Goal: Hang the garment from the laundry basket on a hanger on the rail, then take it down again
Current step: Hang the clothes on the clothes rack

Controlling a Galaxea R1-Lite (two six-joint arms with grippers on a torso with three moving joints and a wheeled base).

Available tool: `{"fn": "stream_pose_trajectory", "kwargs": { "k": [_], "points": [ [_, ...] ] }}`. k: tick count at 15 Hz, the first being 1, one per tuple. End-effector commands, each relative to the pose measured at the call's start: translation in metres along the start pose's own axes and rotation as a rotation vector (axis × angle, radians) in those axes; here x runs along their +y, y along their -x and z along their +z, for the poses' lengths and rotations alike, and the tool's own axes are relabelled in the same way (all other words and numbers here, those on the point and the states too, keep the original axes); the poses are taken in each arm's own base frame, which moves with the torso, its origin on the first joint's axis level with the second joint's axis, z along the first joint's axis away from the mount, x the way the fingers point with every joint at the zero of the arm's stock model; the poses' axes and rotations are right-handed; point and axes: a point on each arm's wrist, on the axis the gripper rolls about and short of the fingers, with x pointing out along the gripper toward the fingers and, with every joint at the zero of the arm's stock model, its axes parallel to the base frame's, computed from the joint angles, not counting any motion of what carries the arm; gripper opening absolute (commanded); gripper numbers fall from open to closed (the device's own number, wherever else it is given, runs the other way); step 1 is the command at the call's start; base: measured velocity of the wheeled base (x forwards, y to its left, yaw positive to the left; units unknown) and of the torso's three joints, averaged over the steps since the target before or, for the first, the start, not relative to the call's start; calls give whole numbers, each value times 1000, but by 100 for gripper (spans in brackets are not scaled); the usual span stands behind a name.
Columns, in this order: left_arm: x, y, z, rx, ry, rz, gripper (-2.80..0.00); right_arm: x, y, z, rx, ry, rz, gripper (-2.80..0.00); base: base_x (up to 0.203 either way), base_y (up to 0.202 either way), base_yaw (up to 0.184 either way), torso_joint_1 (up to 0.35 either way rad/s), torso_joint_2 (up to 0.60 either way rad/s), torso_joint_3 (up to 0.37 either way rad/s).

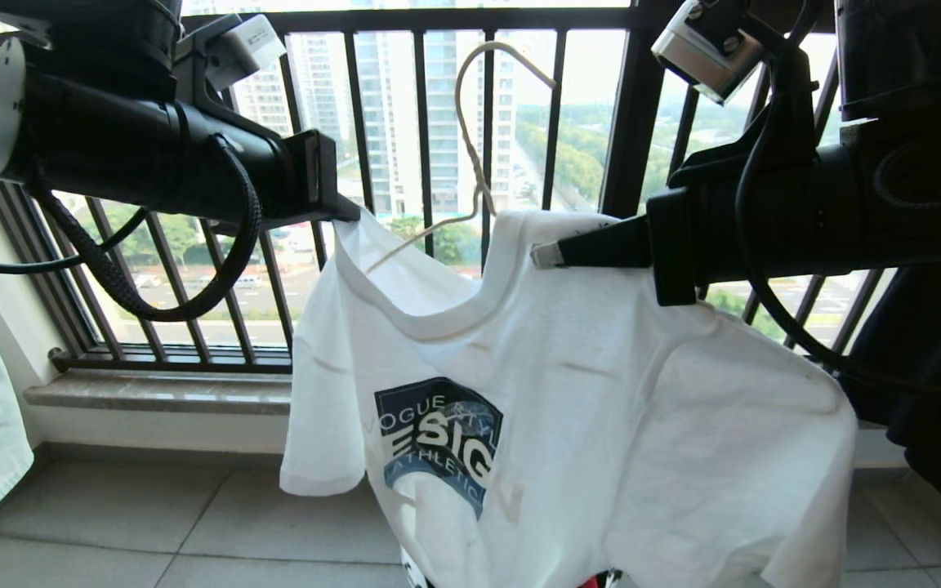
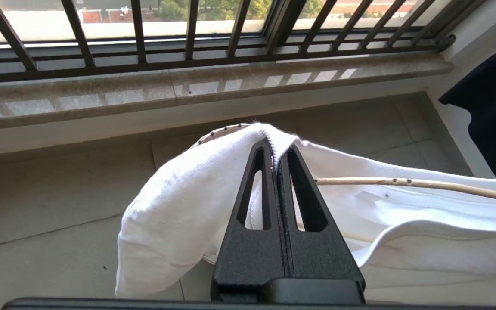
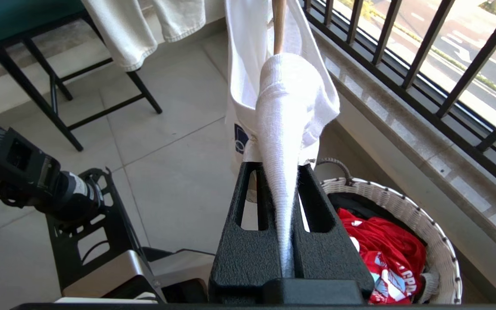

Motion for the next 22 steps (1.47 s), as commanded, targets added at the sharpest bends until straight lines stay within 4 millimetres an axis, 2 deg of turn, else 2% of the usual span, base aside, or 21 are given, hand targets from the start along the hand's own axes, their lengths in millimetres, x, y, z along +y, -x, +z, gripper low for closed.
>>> {"fn": "stream_pose_trajectory", "kwargs": {
  "k": [1, 4, 8, 14, 17, 19, 22],
  "points": [
    [-4, -1, 7, -24, -22, -15, -280, -2, -4, -7, 5, -3, 10, -280, 0, 0, 0, 0, 0, 0],
    [-10, 5, 23, -59, -80, -26, -280, -5, -11, -17, -19, 5, 44, -280, 0, 0, 0, 0, 0, 0],
    [-22, 2, 18, -31, -178, -59, -280, -6, -10, -16, -76, -43, 88, -280, 0, 0, 0, 0, 0, 0],
    [-41, 2, 13, -32, -203, -127, -280, -20, -1, -25, -165, -106, 140, -280, 0, 0, 0, 0, 0, 0],
    [-42, 15, 18, -78, -201, -137, -280, -26, 2, -22, -193, -129, 154, -280, 0, 0, 0, 0, 0, 0],
    [-42, 22, 20, -93, -197, -142, -280, -29, -1, -24, -177, -141, 174, -280, 0, 0, 0, 0, 0, 0],
    [-43, 22, 20, -90, -176, -147, -280, -36, -15, -29, -170, -146, 179, -280, 0, 0, 0, 0, 0, 0]
  ]
}}
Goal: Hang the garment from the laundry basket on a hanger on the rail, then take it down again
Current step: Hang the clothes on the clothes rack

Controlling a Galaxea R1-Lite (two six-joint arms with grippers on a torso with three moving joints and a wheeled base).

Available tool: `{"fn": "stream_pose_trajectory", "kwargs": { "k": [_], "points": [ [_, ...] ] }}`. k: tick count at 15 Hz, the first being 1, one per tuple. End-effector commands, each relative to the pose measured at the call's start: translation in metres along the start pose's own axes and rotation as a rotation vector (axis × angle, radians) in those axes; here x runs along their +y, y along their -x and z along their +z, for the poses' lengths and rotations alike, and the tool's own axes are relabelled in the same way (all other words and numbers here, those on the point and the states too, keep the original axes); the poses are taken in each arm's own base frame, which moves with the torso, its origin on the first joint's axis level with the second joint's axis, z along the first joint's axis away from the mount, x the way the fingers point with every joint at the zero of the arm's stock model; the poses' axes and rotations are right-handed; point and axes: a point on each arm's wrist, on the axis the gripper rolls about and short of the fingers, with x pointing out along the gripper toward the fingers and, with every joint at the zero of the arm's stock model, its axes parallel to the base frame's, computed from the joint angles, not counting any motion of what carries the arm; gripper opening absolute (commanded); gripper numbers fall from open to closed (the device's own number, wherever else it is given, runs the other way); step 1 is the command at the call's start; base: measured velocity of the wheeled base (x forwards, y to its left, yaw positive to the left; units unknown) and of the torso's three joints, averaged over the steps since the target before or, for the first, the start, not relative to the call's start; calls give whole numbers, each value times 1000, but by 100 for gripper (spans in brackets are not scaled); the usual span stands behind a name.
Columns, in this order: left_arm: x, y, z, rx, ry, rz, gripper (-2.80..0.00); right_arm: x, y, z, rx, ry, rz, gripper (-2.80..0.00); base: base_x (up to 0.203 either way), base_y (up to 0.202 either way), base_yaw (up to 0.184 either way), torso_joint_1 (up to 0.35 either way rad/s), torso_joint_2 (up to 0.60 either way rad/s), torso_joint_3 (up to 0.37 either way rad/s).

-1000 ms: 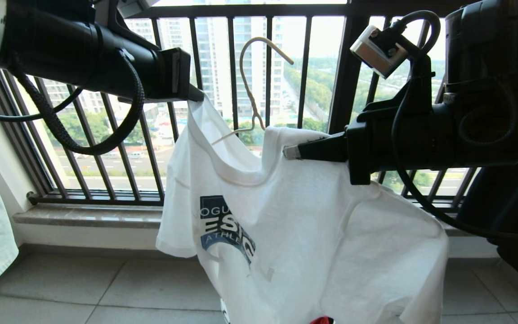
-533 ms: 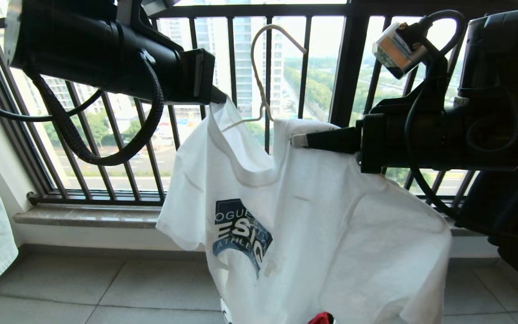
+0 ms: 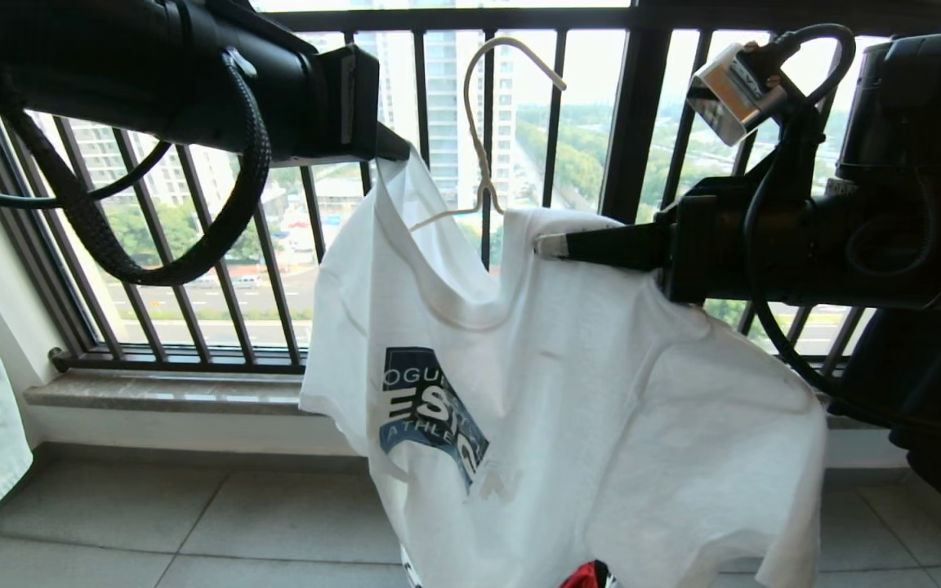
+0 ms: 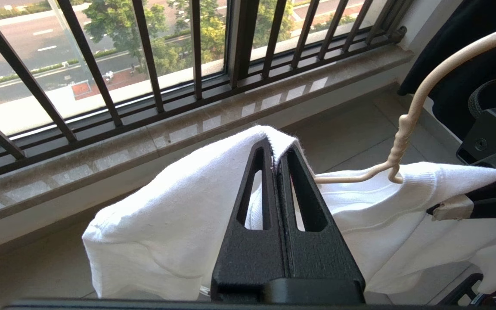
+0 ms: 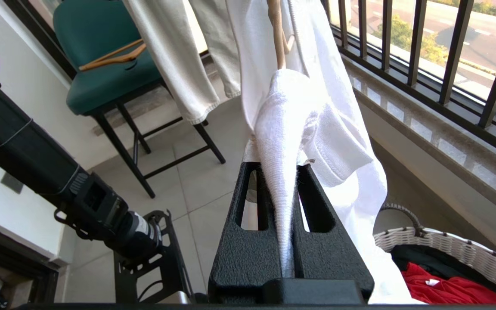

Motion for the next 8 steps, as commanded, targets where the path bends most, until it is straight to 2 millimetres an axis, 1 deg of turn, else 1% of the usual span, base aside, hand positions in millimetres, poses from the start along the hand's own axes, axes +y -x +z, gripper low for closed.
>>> {"fn": "stream_pose_trajectory", "kwargs": {
  "k": [1, 3, 5, 8],
  "points": [
    [-1, 2, 0, -1, 21, -5, -280, -10, -11, -5, 1, -11, 5, -280, 0, 0, 0, 0, 0, 0],
    [-4, -4, -2, 14, 22, -14, -280, -11, -14, -1, -36, -19, 18, -280, 0, 0, 0, 0, 0, 0],
    [-4, -8, -3, 20, 23, -13, -280, -12, -16, -2, -40, -29, 21, -280, 0, 0, 0, 0, 0, 0],
    [-4, -8, -1, -3, 20, -17, -280, -12, -16, -2, -39, -33, 24, -280, 0, 0, 0, 0, 0, 0]
  ]
}}
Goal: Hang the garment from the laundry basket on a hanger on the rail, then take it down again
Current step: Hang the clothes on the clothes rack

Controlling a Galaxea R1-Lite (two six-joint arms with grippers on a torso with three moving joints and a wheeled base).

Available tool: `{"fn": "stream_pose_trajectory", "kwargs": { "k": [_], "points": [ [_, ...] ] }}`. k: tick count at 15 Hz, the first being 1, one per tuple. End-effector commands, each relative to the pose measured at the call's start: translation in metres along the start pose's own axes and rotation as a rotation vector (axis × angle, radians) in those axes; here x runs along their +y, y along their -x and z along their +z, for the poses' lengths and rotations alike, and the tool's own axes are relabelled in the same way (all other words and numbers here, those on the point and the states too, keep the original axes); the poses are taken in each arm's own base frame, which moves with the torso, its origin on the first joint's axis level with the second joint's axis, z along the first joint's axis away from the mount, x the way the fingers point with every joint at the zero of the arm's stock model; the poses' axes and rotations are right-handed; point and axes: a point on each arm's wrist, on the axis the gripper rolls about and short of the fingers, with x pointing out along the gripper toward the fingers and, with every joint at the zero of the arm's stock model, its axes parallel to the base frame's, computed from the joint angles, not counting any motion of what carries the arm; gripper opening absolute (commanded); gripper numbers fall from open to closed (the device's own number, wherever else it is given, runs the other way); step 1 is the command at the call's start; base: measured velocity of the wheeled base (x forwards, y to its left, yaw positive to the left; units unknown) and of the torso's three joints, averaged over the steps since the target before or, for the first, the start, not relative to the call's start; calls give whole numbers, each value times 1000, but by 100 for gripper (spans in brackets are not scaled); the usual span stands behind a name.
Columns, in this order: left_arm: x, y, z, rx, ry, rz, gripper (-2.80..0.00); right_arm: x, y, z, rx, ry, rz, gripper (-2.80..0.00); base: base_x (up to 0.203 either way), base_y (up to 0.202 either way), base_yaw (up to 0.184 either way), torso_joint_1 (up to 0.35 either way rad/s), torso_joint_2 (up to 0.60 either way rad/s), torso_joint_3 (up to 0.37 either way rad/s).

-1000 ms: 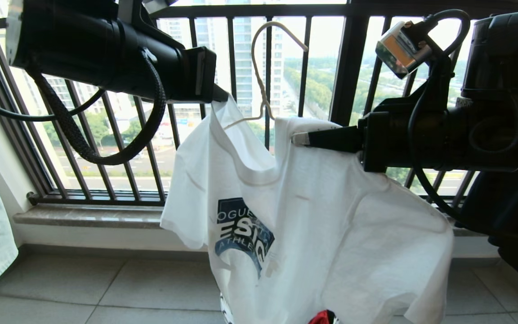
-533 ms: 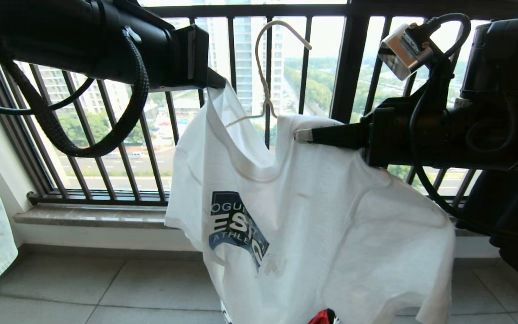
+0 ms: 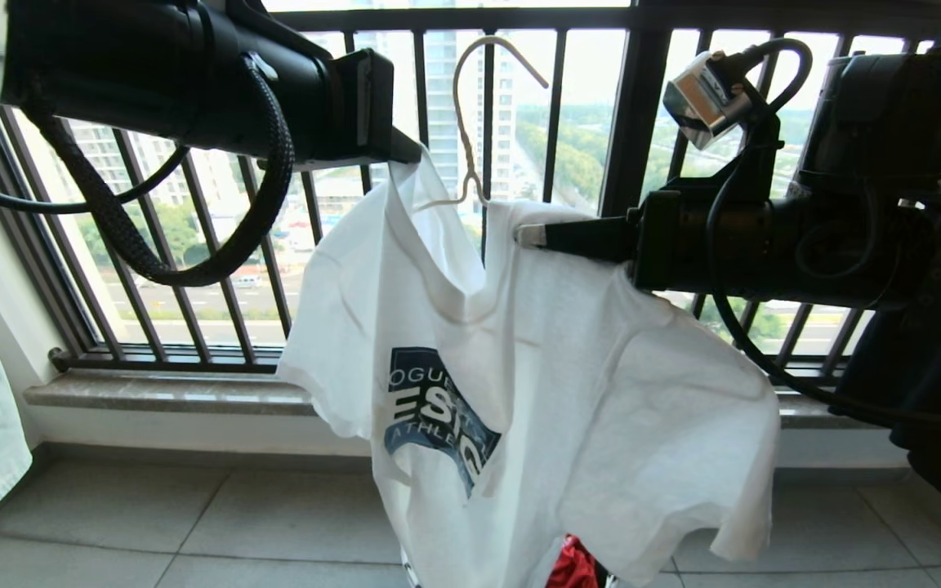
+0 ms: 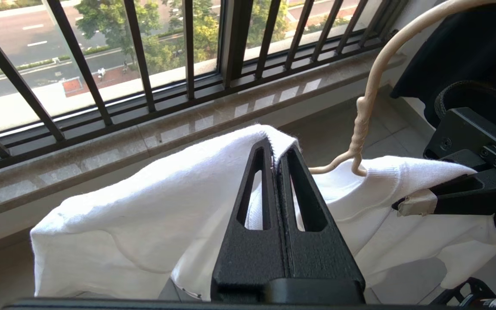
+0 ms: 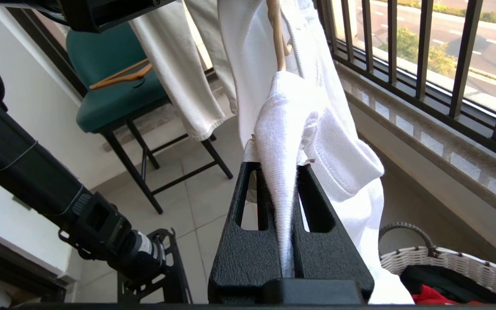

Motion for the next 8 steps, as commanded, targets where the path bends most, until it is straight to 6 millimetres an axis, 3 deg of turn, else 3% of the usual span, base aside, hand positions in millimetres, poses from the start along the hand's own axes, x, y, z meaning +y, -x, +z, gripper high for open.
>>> {"fn": "stream_pose_trajectory", "kwargs": {
  "k": [1, 8],
  "points": [
    [-1, 1, 0, -3, 0, -4, -280, -1, -2, -1, 6, -6, 6, -280, 0, 0, 0, 0, 0, 0],
    [-6, 6, 0, -5, 13, 1, -280, 2, -1, 6, -53, -46, 31, -280, 0, 0, 0, 0, 0, 0]
  ]
}}
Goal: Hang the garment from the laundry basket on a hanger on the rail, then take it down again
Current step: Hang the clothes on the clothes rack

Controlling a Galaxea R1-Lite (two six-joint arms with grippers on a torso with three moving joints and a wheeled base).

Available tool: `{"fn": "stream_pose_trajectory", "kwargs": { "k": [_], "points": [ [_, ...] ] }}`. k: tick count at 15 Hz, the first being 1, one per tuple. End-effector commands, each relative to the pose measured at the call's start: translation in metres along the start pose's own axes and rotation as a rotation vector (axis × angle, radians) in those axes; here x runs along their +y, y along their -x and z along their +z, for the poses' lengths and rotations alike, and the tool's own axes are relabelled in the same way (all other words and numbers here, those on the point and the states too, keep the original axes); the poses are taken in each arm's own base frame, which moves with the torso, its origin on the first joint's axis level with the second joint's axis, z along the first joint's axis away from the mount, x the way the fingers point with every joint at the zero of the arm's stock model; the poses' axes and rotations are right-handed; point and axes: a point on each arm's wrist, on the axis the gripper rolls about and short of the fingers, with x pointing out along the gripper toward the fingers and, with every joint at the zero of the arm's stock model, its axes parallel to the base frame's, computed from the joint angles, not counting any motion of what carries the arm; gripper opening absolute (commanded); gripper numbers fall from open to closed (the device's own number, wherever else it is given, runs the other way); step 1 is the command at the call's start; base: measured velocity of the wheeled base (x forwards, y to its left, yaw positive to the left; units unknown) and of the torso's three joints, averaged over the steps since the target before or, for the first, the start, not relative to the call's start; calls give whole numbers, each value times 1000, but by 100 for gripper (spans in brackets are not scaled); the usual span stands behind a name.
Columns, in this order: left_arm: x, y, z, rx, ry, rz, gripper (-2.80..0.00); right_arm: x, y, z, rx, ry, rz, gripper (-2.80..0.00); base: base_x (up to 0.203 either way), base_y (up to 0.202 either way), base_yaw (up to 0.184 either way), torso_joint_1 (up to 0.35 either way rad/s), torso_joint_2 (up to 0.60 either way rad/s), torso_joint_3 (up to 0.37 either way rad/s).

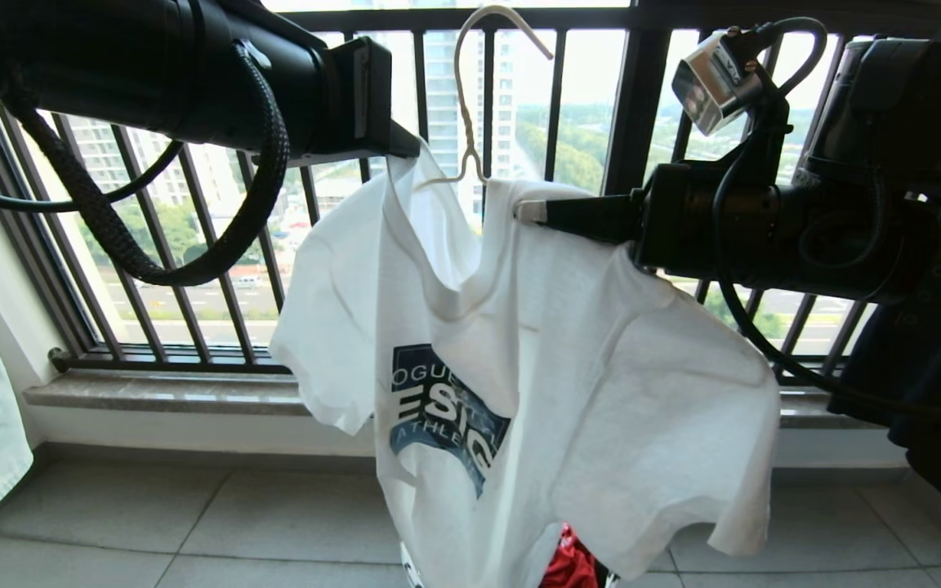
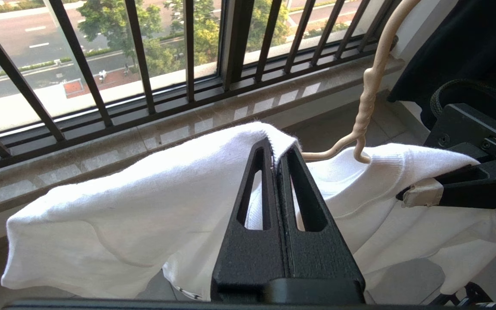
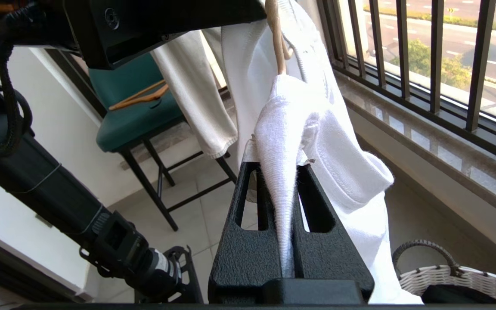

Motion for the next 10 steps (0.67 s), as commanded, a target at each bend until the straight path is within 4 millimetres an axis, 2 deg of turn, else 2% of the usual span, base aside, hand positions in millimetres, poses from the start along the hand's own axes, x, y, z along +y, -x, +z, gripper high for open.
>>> {"fn": "stream_pose_trajectory", "kwargs": {
  "k": [1, 10],
  "points": [
    [-2, 3, 1, -4, 0, -7, -280, 0, 0, -1, 5, -5, 11, -280, 0, 0, 0, 0, 0, 0],
    [-16, 4, -1, 0, 2, -55, -280, -1, -1, -2, 14, -5, 25, -280, 0, 0, 0, 0, 0, 0]
  ]
}}
